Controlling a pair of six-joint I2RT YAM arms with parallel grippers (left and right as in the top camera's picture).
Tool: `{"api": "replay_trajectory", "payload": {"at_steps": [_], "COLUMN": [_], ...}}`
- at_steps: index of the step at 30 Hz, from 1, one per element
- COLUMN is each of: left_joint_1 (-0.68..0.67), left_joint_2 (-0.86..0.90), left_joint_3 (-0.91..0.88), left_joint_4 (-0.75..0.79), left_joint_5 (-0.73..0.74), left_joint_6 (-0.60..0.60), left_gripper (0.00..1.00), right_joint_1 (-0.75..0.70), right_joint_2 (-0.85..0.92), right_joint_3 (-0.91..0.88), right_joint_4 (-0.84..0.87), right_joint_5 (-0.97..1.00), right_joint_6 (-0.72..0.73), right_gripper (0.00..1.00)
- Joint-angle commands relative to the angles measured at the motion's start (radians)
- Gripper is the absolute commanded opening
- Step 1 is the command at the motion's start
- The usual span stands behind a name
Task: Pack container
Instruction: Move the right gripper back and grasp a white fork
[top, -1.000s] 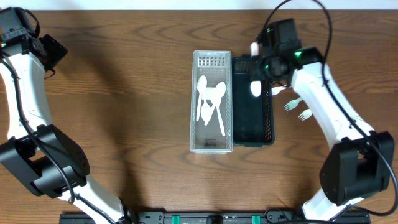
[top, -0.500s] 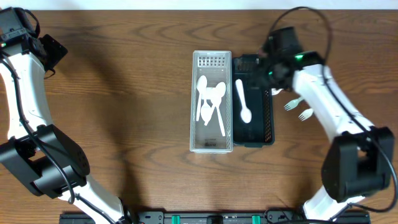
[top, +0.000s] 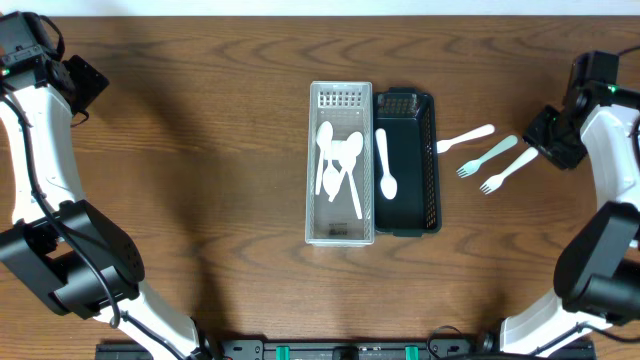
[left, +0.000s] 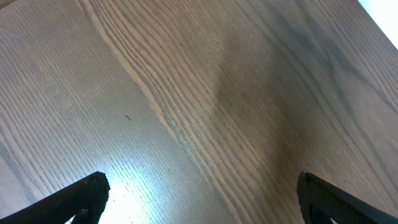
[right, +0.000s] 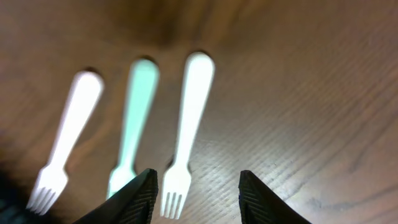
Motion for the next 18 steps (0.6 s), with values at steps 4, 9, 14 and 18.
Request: {"api": "replay_trajectory", "payload": {"at_steps": [4, 9, 14, 18], "left_joint_1": [0.001, 0.001, 0.001, 0.001], "left_joint_2": [-0.018, -0.018, -0.018, -0.018], "left_joint_3": [0.017, 0.017, 0.017, 0.017], "left_joint_4": [0.000, 0.000, 0.000, 0.000], "left_joint_5": [-0.011, -0.011, -0.011, -0.011], "left_joint_6": [0.009, 0.009, 0.009, 0.009], "left_gripper": [0.98, 0.98, 0.98, 0.98], "right_joint_1": [0.010, 0.010, 0.011, 0.018], "right_joint_2": [0.083, 0.155, 0.221, 0.243], "right_joint_3": [0.006, 0.006, 0.006, 0.006], "right_joint_4": [-0.011, -0.005, 0.003, 0.013], "right_joint_5": [0.000, 0.004, -0.001, 0.000], "right_joint_6": [0.030, 0.029, 0.029, 0.029], "right_gripper": [0.47, 0.48, 0.48, 0.48]}}
